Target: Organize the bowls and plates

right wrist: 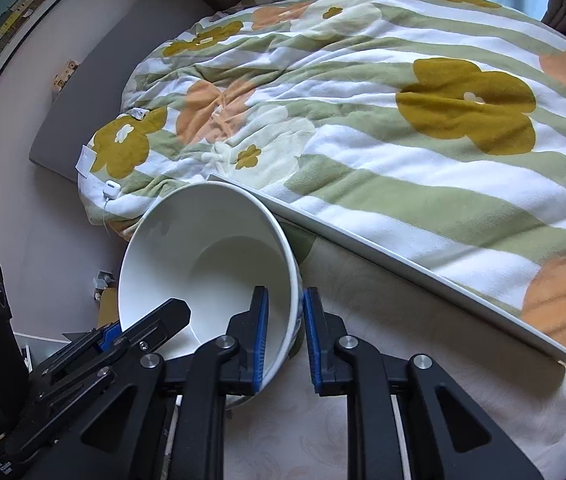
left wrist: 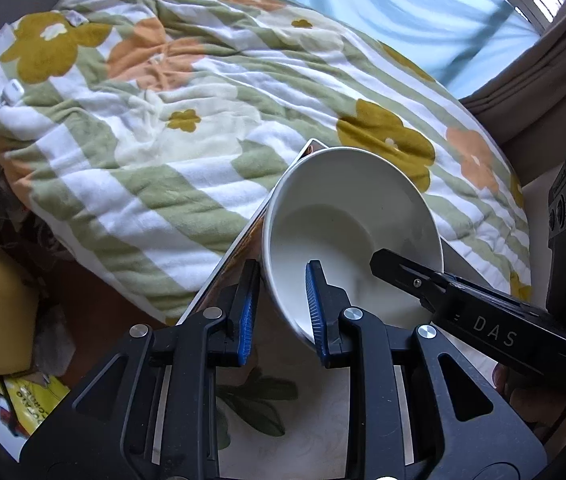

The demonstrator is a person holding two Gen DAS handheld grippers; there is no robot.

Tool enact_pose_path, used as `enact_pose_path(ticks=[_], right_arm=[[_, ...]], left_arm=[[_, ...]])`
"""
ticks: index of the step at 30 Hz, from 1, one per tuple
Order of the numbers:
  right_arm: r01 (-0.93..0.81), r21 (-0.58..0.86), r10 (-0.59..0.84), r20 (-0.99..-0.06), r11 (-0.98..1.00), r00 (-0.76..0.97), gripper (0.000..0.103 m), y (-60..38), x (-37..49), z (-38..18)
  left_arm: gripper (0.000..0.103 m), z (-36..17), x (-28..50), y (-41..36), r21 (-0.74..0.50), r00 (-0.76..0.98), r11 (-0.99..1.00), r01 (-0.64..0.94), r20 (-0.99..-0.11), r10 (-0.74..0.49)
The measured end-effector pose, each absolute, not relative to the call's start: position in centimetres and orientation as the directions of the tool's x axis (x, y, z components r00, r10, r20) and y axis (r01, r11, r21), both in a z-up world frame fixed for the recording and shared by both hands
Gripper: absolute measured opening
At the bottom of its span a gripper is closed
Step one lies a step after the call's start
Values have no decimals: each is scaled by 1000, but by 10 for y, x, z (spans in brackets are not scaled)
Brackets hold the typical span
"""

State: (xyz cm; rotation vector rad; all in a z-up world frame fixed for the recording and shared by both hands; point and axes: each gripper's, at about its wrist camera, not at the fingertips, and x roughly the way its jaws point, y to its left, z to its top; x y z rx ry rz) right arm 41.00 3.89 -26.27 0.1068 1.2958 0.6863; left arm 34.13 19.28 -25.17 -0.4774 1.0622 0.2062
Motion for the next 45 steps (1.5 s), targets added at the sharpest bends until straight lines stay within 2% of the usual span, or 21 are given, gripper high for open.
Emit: enact_pose_path(ticks=[10,17,24,33,45], right_arm=[[-400,434,540,-816,807,205,16,-13,368,-196],[-370,412,525,-801,833,289,16,-91,309,-144],[-327,392,495,-795,860,349,16,-178,243,-118],[-219,372,430,-818,902,383,16,-285,174,-126],[-1,398,379,-870,917,315,17,-369,132,-178]], left_arm=[[21,-184,305,145,-285,535,906,-313,-841,-80],[21,-136,254,67,-309,575,920,-239,-809,-122],[21,-111,197,-25,-328,582,930,-164,-794,-177],[21,-124,141,-138,-353,523,933,-73,-810,-266],[21,-177,123,-226,-341,330,939,35,-884,-333]])
